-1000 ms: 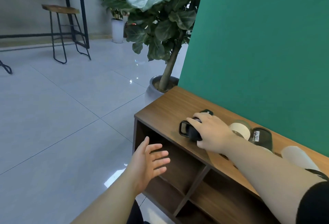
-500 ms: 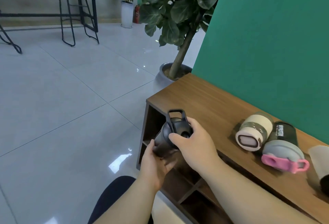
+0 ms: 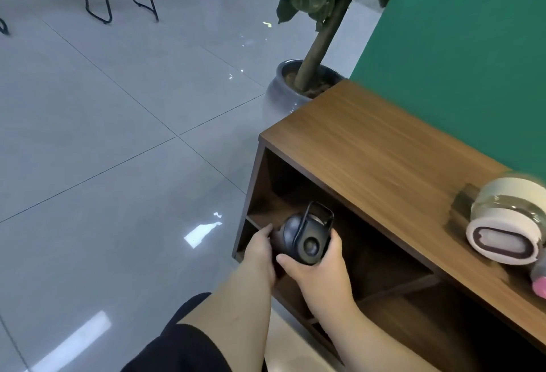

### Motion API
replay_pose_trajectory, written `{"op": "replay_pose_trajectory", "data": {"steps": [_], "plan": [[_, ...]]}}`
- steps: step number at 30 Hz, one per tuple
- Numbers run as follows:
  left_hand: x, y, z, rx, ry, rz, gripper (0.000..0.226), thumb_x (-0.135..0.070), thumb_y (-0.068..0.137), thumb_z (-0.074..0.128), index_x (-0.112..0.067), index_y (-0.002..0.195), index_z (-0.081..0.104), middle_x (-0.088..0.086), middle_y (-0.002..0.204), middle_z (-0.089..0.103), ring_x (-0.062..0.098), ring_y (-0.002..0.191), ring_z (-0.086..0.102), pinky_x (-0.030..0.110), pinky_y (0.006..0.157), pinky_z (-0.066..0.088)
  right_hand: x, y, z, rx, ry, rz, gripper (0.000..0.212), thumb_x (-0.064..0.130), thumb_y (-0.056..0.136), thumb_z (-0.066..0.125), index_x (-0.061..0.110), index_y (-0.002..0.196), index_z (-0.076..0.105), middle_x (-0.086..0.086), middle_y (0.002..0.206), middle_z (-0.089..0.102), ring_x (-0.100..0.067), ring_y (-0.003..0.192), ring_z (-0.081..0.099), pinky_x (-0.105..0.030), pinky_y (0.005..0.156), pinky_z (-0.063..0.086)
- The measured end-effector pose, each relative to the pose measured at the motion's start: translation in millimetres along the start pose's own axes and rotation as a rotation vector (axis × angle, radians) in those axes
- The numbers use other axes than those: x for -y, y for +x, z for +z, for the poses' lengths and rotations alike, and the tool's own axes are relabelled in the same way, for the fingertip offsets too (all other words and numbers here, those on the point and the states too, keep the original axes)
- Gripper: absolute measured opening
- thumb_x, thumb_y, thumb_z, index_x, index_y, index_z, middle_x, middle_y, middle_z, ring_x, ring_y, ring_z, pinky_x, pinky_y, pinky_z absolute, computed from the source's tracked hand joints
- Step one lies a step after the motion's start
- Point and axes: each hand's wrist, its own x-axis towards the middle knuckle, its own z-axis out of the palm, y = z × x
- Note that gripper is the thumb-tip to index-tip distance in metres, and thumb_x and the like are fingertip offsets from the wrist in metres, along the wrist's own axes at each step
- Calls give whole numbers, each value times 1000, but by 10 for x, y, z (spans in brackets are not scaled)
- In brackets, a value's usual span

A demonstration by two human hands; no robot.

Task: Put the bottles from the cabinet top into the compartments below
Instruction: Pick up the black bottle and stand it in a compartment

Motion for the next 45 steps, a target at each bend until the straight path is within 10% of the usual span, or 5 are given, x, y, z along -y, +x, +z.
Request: {"op": "replay_pose_trajectory", "data": {"steps": [8,16,24,36,45], "plan": [[-161,587,-37,-93,-89,1,59,-59,86,53,-17,121,74,11,108,81,34,103,75,41,89,61,-146,438,446,-145,-125,25,117,46,54,91,23,149,26,4,137,54,-16,125,56,-25,91,53],[-246,812,-195,-35,-328,1,138,-93,38,43,-22,155,41,15,151,55,38,140,50,54,118,37,-26,708,629,-177,-186,43,115,55,60,85,23,150,20,-8,147,47,-27,129,54,-36,96,53],[-224,726,-96,4,-355,44,126,-94,62,34,-15,159,32,10,161,45,30,143,48,45,119,39,-20,876,644,-182,-179,79,114,60,61,80,28,151,17,-5,151,40,-29,132,49,-44,99,51],[-223,769,-99,71,-398,51,160,-98,13,64,-20,152,45,9,157,50,33,141,51,53,115,41,0,997,734,-199,-164,90,116,59,60,80,25,151,18,-6,151,42,-29,132,50,-47,99,50],[-268,620,-65,73,-344,46,142,-98,40,49,-22,159,33,11,162,43,34,143,48,52,118,39,21,1003,742,-196,-109,108,117,54,58,85,28,151,19,-5,149,42,-29,129,52,-48,95,53]]}}
